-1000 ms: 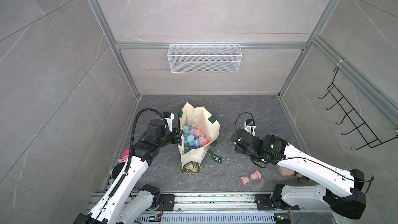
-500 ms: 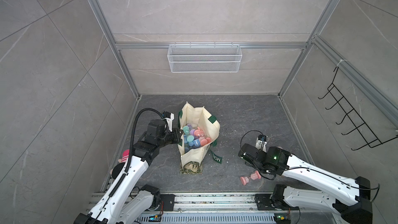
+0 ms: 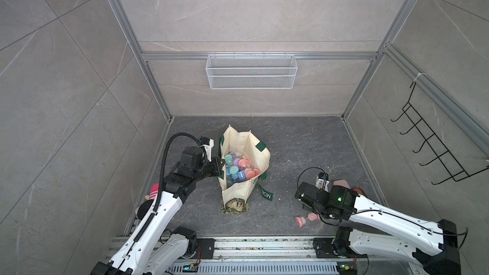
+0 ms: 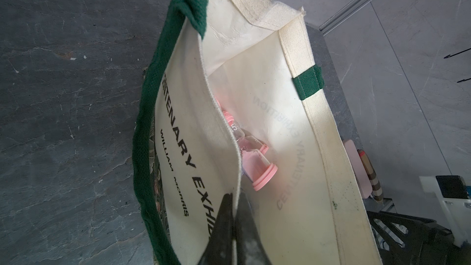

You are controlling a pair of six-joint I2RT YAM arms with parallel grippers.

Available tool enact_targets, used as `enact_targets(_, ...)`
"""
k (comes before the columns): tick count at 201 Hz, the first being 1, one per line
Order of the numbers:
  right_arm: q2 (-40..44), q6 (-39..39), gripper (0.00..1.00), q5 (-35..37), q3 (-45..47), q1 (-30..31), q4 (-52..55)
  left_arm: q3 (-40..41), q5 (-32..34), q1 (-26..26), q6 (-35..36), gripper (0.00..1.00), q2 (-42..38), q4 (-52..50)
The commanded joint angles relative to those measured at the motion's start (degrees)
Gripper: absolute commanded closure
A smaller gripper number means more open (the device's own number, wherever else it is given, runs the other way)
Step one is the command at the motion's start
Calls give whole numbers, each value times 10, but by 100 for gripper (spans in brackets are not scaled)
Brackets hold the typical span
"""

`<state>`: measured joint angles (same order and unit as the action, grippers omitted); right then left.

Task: Put the hourglass into the canvas bag
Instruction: Pick up the hourglass from the center of the board.

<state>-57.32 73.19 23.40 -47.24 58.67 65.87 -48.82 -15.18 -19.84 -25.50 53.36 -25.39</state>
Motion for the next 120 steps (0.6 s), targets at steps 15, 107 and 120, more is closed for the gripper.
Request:
enact_targets(15, 13, 32, 38, -23, 13, 14, 30, -5, -21, 1, 6, 100, -8, 5)
enact_targets(107, -72, 69, 37, -101, 81, 37, -113, -3, -22, 1, 6, 100, -9, 7)
enact_targets(120, -82, 78, 37, -104, 82, 41, -120, -5, -22, 1, 8, 100, -8, 7)
